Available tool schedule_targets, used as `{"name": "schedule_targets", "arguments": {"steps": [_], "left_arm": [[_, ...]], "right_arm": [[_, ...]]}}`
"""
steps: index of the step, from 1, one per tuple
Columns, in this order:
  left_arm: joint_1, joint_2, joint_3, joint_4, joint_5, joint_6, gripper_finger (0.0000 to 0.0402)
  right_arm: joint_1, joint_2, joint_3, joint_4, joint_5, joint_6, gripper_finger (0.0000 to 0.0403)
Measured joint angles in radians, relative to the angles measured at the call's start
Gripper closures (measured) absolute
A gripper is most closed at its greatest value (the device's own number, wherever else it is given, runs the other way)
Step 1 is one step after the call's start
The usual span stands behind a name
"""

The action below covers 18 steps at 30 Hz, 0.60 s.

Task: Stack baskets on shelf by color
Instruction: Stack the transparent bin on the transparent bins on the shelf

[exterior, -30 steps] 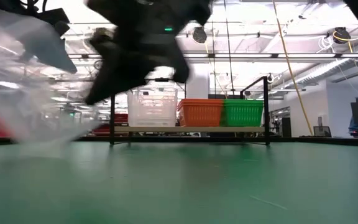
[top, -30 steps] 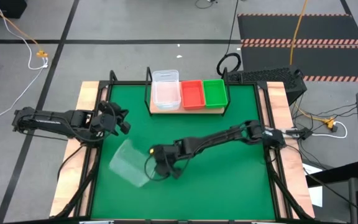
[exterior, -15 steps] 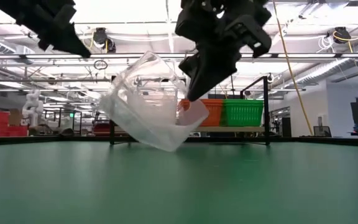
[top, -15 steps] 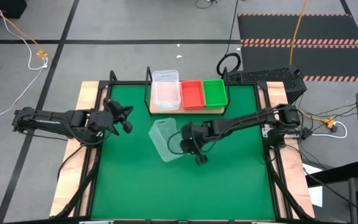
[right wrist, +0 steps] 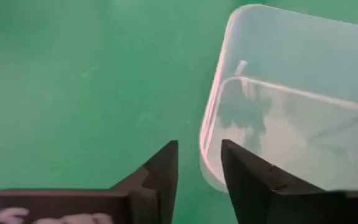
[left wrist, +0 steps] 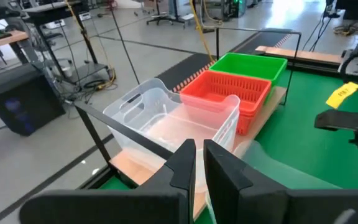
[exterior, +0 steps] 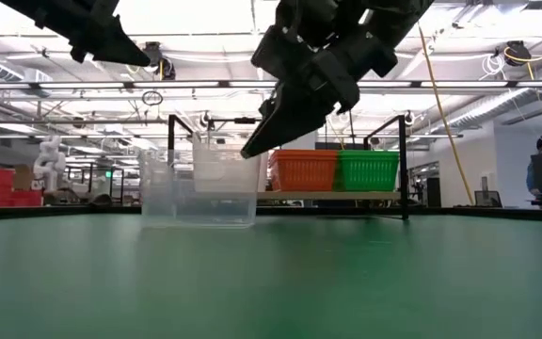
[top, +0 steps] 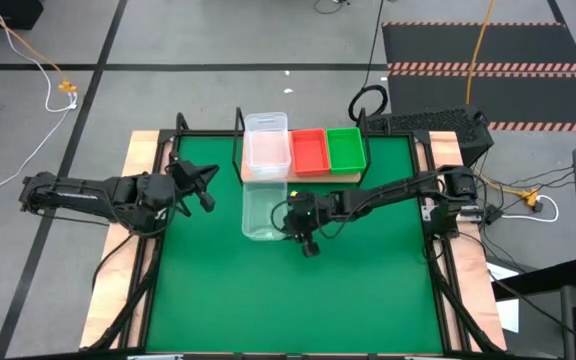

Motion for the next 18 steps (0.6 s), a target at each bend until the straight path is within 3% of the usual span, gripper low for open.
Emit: {"name": "schedule_targets", "arguments": {"steps": [10, 18], "left_arm": [[-0.009, 0.000, 0.000, -0.011, 0.000, -0.009, 0.0364], [-0.010, 0.000, 0.000, 0.000, 0.001, -0.008, 0.0364]], "right_arm": [[0.000, 0.001, -0.001, 0.115, 0.002, 0.020, 0.0253], [-0.002, 0.130, 0.017, 0.202, -0.003, 0.022, 0.0252]]}}
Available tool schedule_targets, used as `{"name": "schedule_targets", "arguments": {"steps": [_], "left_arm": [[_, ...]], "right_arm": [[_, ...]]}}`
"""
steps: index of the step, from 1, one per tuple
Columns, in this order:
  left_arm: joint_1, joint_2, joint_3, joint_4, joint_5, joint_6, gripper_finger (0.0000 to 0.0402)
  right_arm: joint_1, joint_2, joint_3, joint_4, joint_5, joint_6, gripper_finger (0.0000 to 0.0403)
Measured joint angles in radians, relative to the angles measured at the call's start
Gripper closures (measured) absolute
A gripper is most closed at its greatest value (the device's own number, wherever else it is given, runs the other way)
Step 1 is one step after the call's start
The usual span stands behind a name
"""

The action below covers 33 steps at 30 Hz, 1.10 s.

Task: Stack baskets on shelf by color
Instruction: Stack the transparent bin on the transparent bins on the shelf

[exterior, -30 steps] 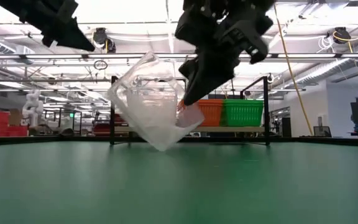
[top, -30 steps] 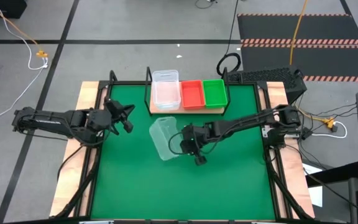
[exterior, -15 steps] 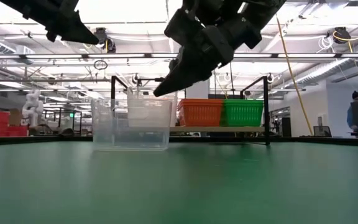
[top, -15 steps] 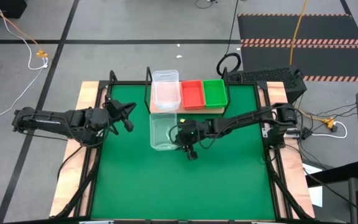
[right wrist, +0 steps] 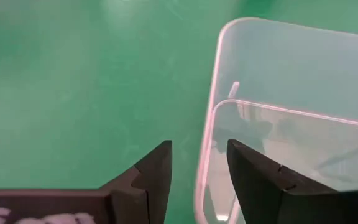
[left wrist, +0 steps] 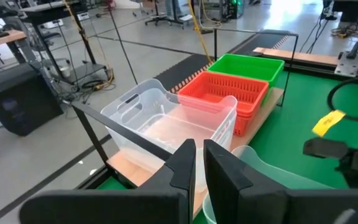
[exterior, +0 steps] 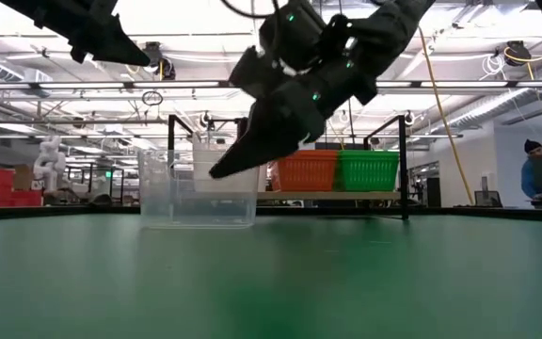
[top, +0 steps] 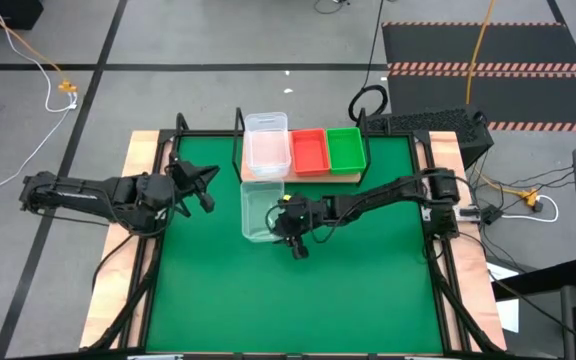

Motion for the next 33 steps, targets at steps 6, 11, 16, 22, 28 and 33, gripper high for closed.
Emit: {"name": "schedule_targets", "arguments": {"steps": [6, 11, 16, 22, 28, 33], "left_arm": [[-0.003, 0.000, 0.000, -0.007, 0.000, 0.001, 0.0364], [-0.004, 0.000, 0.000, -0.008, 0.000, 0.002, 0.0364], [-0.004, 0.000, 0.000, -0.009, 0.000, 0.015, 0.0364], [-0.005, 0.000, 0.000, 0.000, 0.000, 0.009, 0.0364], [-0.005, 0.000, 0.000, 0.004, -0.001, 0.008, 0.0364], [0.000, 0.000, 0.000, 0.025, -0.003, 0.021, 0.0364]], "right_arm": [[-0.002, 0.035, 0.007, -0.007, -0.001, 0.006, 0.0289], [0.001, -0.039, 0.007, -0.074, -0.132, -0.022, 0.0386], [0.008, -0.164, 0.055, -0.082, -0.537, 0.127, 0.0399], [0.009, -0.346, 0.086, -0.135, -0.419, -0.025, 0.0402], [-0.053, -0.430, 0.096, -0.095, 0.305, -0.409, 0.0402], [-0.214, -0.331, 0.144, -0.060, 0.186, -0.394, 0.0402]]}}
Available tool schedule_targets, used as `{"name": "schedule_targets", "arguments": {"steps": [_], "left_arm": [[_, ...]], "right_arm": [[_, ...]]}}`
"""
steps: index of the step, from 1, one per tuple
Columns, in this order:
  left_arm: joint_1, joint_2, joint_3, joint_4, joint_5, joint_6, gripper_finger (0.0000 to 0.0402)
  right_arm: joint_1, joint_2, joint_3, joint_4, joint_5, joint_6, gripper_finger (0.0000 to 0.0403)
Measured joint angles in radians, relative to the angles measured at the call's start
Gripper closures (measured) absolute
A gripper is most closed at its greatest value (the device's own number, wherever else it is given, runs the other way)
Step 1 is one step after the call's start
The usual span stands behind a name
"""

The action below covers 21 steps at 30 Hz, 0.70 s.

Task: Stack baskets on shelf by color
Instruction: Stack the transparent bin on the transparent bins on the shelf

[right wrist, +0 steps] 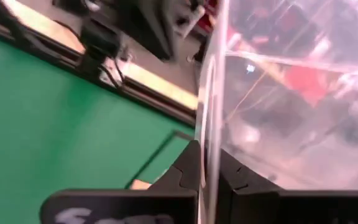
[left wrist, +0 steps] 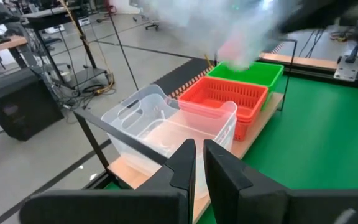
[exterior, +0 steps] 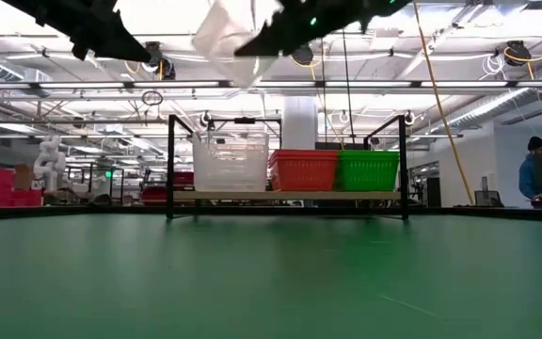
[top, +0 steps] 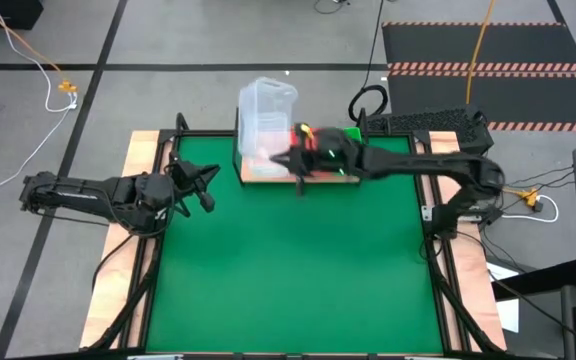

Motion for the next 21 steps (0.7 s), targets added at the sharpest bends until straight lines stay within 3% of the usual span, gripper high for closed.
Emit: {"name": "schedule_targets", "arguments": {"steps": [4, 11, 21], "left_arm": [[0.000, 0.000, 0.000, 0.012, 0.000, 0.015, 0.0364], [0.001, 0.000, 0.000, 0.009, 0.000, 0.033, 0.0364], [0.001, 0.001, 0.000, -0.004, 0.000, 0.009, 0.0364]], "right_arm": [[-0.080, 0.127, 0.138, -0.106, -0.054, 0.030, 0.0402], [-0.110, 0.314, 0.345, -0.415, -0.058, 0.033, 0.0403], [-0.109, 0.326, 0.375, -0.531, -0.059, 0.091, 0.0403]]}}
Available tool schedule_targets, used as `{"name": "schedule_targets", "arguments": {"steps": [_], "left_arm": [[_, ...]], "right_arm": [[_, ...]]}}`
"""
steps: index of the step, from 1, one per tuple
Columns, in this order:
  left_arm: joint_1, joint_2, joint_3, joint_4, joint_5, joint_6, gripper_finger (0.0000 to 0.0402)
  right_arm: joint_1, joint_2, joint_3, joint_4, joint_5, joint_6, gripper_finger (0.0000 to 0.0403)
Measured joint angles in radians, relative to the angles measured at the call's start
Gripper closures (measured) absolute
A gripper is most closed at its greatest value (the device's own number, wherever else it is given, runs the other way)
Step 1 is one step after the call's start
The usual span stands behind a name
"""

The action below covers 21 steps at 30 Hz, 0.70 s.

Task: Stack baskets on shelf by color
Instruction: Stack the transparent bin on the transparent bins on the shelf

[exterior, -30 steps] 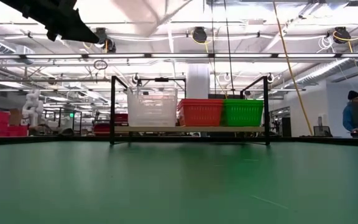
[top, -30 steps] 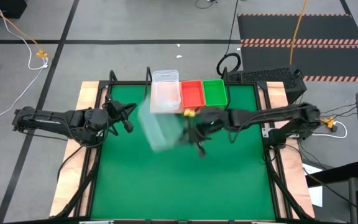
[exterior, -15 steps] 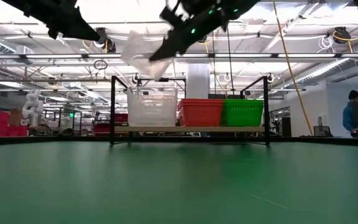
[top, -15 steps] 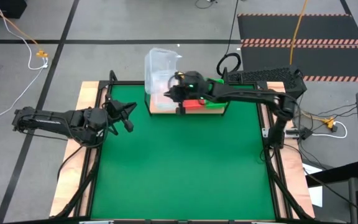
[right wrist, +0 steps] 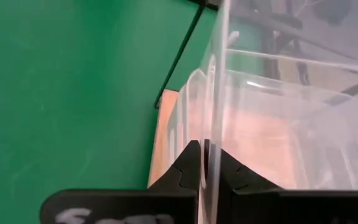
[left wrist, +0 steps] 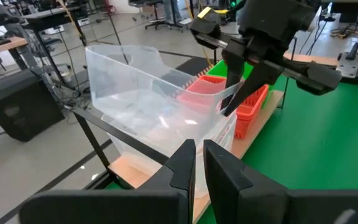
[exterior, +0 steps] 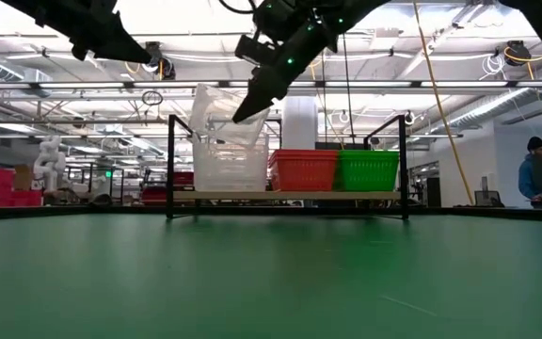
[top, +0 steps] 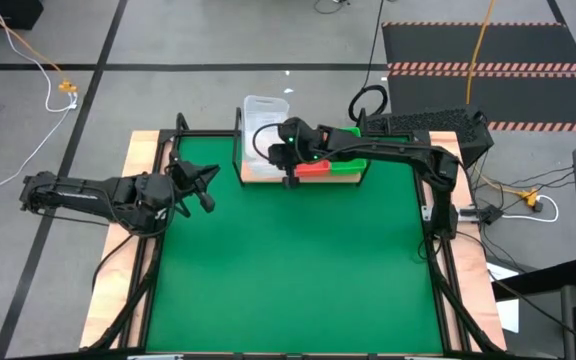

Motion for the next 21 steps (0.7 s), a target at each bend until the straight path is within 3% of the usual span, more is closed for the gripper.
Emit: {"name": "schedule_targets", "arguments": {"steps": [10, 17, 21], "left_arm": [[0.001, 0.000, 0.000, 0.002, 0.000, 0.001, 0.0364], [0.004, 0.000, 0.000, 0.003, 0.000, 0.000, 0.0364], [0.004, 0.000, 0.000, 0.002, 0.000, 0.000, 0.0364]], "right_arm": [[-0.008, -0.040, 0.000, -0.086, -0.001, 0.006, 0.0403], [-0.021, -0.040, 0.000, -0.109, -0.078, 0.038, 0.0402], [-0.021, -0.040, 0.000, -0.084, -0.078, 0.045, 0.0384]]}}
